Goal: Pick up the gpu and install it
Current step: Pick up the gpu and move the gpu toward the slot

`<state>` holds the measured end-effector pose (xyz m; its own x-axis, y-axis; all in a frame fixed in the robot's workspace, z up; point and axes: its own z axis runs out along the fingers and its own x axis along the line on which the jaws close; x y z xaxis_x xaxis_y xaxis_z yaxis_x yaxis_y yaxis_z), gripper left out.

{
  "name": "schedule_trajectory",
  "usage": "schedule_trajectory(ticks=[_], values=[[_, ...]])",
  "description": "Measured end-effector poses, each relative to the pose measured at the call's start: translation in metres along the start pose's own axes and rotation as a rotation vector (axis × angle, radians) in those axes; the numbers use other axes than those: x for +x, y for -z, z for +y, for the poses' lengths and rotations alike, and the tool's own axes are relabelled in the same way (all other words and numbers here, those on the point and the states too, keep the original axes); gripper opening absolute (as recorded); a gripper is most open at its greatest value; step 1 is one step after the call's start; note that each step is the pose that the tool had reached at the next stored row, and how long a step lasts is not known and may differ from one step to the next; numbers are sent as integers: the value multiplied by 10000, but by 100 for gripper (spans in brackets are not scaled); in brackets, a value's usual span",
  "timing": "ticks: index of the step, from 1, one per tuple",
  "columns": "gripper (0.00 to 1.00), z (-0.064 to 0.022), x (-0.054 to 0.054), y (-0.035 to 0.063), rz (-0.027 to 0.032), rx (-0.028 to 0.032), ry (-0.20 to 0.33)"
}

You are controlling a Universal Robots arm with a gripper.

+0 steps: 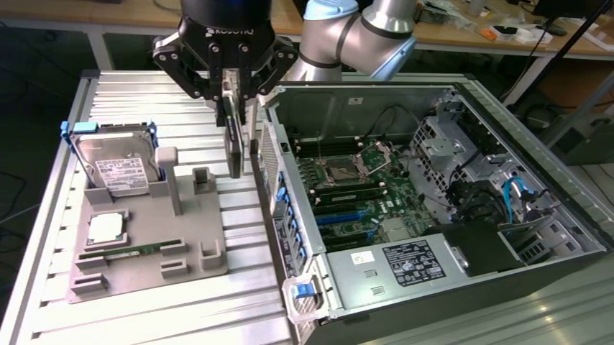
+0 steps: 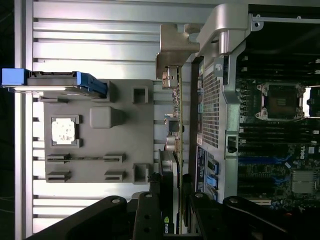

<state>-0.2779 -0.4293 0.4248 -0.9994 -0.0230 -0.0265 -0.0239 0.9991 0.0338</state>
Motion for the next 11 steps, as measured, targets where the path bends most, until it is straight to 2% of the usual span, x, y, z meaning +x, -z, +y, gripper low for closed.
schedule_trajectory(ticks=[11], values=[[27, 0, -45, 0, 1, 1, 0]])
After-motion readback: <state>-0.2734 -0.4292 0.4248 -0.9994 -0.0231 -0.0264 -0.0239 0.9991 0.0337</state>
